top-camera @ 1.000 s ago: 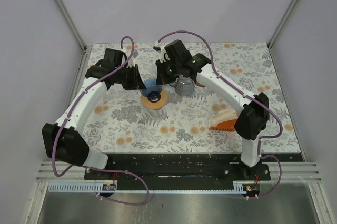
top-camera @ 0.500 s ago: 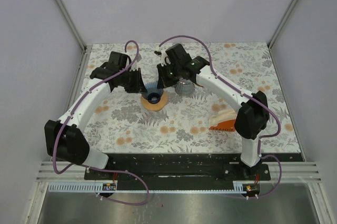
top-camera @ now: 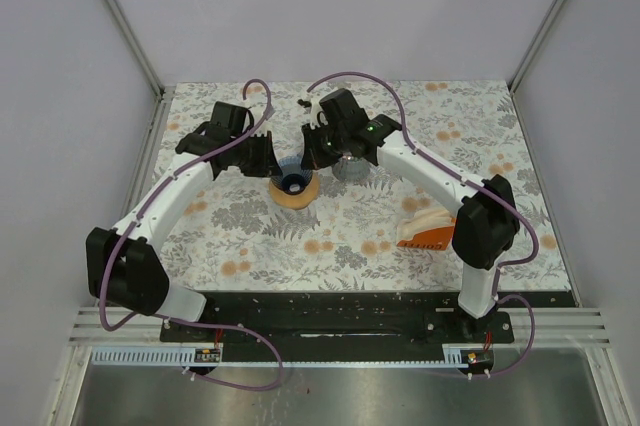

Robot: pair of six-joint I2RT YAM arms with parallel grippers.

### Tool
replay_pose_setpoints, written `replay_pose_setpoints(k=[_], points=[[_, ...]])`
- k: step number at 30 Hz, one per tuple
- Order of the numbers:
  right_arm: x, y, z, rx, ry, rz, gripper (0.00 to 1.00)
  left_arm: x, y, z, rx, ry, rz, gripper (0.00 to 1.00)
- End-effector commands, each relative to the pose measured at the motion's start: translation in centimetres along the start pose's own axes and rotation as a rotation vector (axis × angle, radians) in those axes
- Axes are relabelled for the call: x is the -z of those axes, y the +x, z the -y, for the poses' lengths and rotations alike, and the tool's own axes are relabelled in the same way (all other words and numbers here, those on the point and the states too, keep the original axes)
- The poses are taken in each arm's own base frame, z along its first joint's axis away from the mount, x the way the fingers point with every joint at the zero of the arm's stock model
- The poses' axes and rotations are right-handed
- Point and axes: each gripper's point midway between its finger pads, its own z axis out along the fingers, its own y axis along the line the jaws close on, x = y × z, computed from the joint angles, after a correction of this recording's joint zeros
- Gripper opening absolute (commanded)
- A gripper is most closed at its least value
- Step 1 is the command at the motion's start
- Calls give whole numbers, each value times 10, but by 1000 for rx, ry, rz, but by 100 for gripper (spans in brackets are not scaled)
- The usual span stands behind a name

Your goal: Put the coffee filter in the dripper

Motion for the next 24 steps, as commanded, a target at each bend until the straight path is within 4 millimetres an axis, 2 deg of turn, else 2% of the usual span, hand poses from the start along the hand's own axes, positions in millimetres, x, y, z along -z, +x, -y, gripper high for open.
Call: replay_pose_setpoints(k=[1,8,11,17,21,23,24], points=[[-20,55,43,-8,120,-180,0,-18,58,-19,-72,-26,-201,0],[-25,72,46,-29,119,-222,0,-29,75,-30,-69,-38,-253,0],[-23,67,45,-28,117,-207,0,-23,61,-23,-86,-27,-224,0],[-18,46,34,-27,94,-158,0,-6,20,-2,-124,10,-139,0],[-18,39,33,-24,91,-138,0,-1,11,1,-135,10,-118,0],[-18,36,29,-28,84,-133,0,0,8,2,-142,10,-110,6],[-18,33,29,-32,83,-125,0,2,6,3,-145,9,-101,13]])
